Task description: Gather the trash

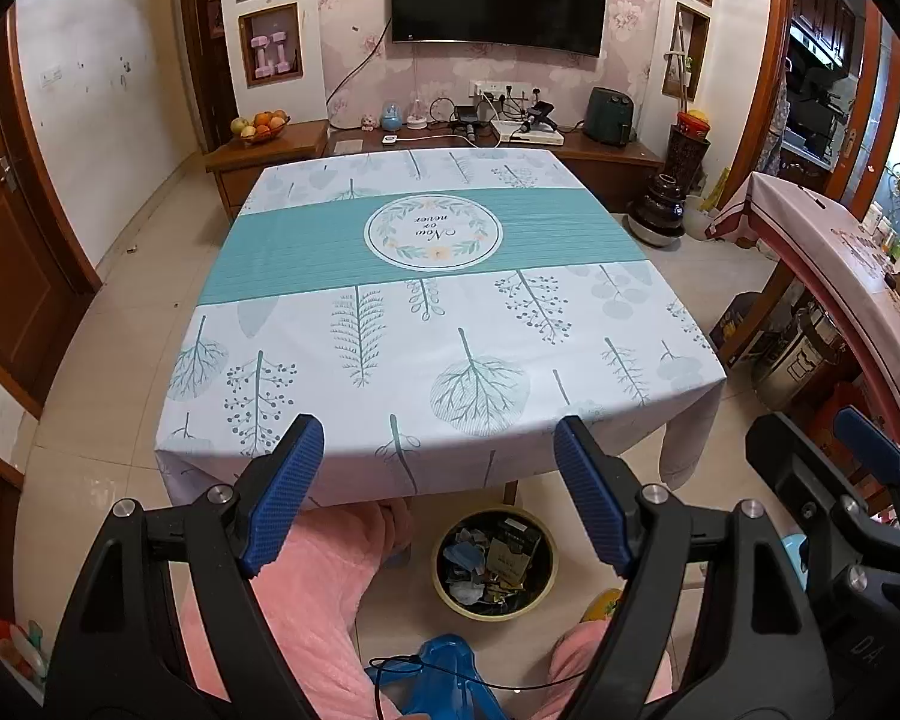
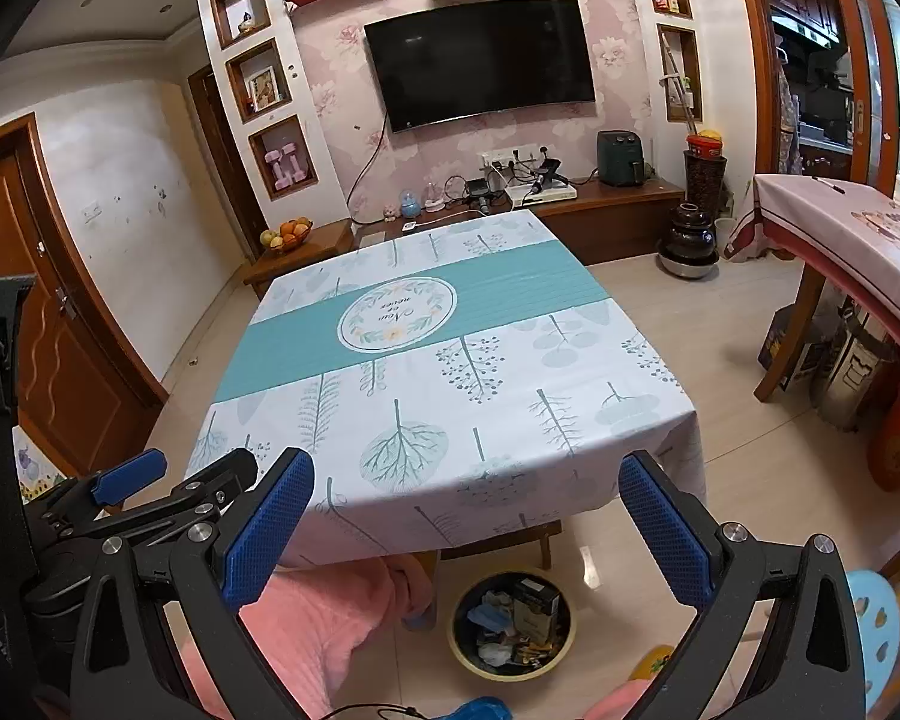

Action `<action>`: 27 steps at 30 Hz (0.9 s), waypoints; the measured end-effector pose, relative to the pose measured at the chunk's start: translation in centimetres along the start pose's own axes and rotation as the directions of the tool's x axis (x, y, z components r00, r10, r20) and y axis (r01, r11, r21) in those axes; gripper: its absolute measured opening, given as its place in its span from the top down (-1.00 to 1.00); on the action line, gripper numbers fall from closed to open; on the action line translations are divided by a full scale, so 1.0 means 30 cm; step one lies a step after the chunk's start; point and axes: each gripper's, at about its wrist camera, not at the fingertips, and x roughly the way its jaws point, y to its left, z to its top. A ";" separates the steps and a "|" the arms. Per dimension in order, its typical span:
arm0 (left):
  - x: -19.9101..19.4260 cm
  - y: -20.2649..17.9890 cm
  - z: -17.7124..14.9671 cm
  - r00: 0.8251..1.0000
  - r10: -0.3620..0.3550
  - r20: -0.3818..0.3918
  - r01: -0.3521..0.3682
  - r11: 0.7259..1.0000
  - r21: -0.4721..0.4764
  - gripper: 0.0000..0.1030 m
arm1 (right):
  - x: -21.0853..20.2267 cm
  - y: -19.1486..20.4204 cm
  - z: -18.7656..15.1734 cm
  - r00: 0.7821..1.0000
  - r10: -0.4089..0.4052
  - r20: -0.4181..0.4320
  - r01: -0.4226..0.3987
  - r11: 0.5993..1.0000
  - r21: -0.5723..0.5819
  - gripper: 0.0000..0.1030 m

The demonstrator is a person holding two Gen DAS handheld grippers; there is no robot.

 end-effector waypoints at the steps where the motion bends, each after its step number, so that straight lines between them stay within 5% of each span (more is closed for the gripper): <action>1: 0.001 0.000 -0.001 1.000 -0.001 -0.001 0.001 1.000 0.000 -0.50 | 0.001 -0.002 0.000 1.000 -0.001 0.000 0.001 1.000 0.001 -0.99; 27: 0.023 -0.008 0.030 1.000 -0.002 -0.006 0.002 1.000 0.007 -0.50 | -0.018 -0.013 -0.005 1.000 -0.014 0.013 0.014 1.000 -0.002 -0.99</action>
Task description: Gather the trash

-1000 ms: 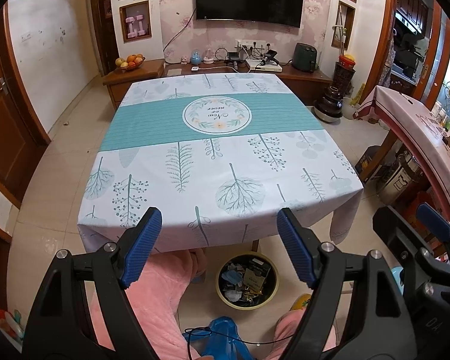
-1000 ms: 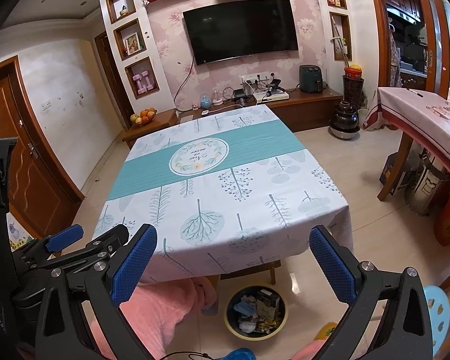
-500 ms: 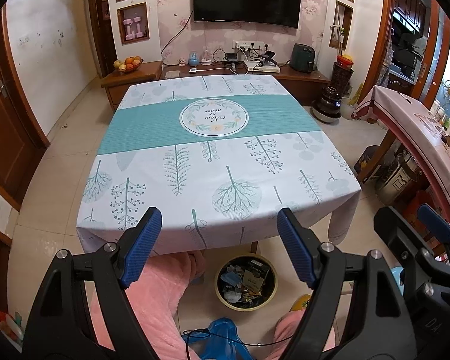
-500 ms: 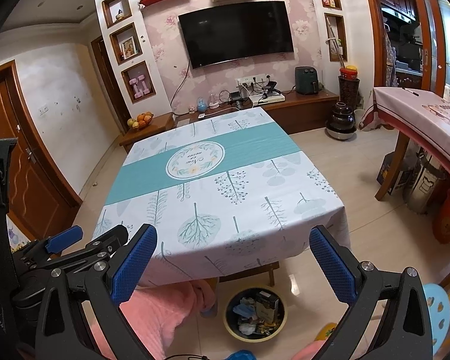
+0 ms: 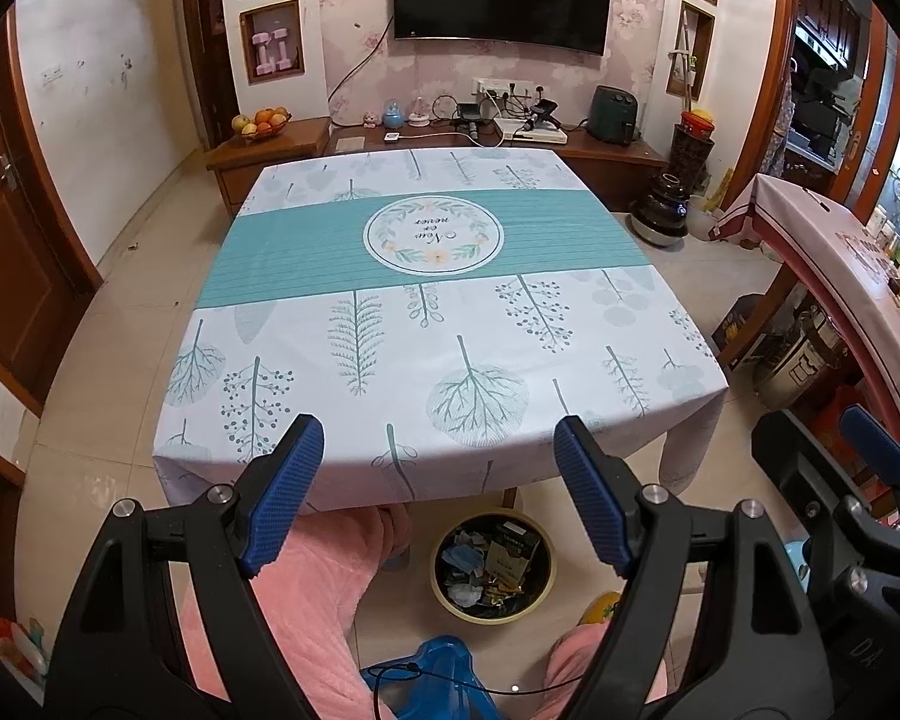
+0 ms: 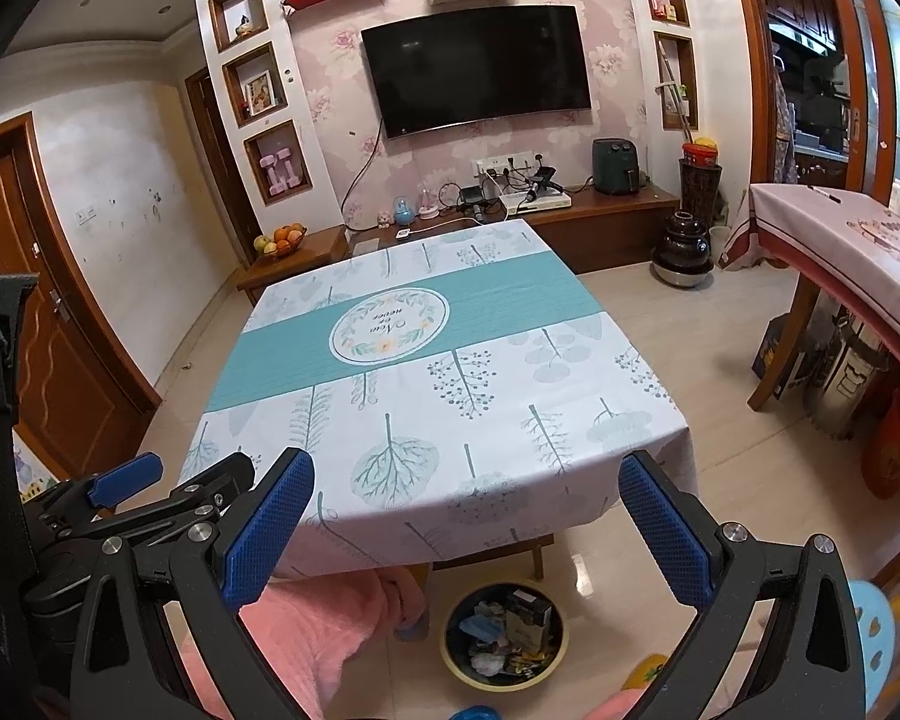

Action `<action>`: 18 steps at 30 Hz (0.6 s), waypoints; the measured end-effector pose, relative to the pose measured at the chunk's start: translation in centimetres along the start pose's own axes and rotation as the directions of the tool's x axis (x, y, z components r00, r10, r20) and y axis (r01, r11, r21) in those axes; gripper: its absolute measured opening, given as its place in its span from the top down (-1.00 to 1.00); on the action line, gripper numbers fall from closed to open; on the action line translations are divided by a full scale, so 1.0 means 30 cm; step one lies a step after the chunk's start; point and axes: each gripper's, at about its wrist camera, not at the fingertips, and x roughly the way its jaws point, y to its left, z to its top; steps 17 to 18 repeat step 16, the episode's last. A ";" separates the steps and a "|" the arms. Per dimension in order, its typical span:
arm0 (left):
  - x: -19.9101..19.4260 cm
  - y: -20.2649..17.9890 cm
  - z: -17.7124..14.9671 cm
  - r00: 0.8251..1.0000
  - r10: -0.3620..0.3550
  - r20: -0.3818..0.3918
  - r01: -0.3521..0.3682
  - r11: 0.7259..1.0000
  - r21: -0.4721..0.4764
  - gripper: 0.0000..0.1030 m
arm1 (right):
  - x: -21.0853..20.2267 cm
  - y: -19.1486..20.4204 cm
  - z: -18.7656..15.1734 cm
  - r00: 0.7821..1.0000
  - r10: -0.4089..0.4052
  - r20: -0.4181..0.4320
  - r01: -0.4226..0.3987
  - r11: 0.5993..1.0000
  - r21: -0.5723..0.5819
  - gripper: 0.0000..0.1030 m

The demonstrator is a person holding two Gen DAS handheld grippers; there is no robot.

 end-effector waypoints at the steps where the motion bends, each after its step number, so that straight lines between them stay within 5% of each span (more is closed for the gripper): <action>1: 0.000 0.002 0.007 1.000 0.002 0.000 -0.002 1.000 -0.003 -0.50 | 0.001 -0.003 0.001 1.000 0.000 0.000 0.000 1.000 0.000 -0.99; 18: 0.048 0.017 0.073 1.000 0.013 -0.026 -0.014 1.000 -0.027 -0.50 | -0.001 -0.007 0.014 1.000 -0.005 0.001 0.005 1.000 0.000 -0.99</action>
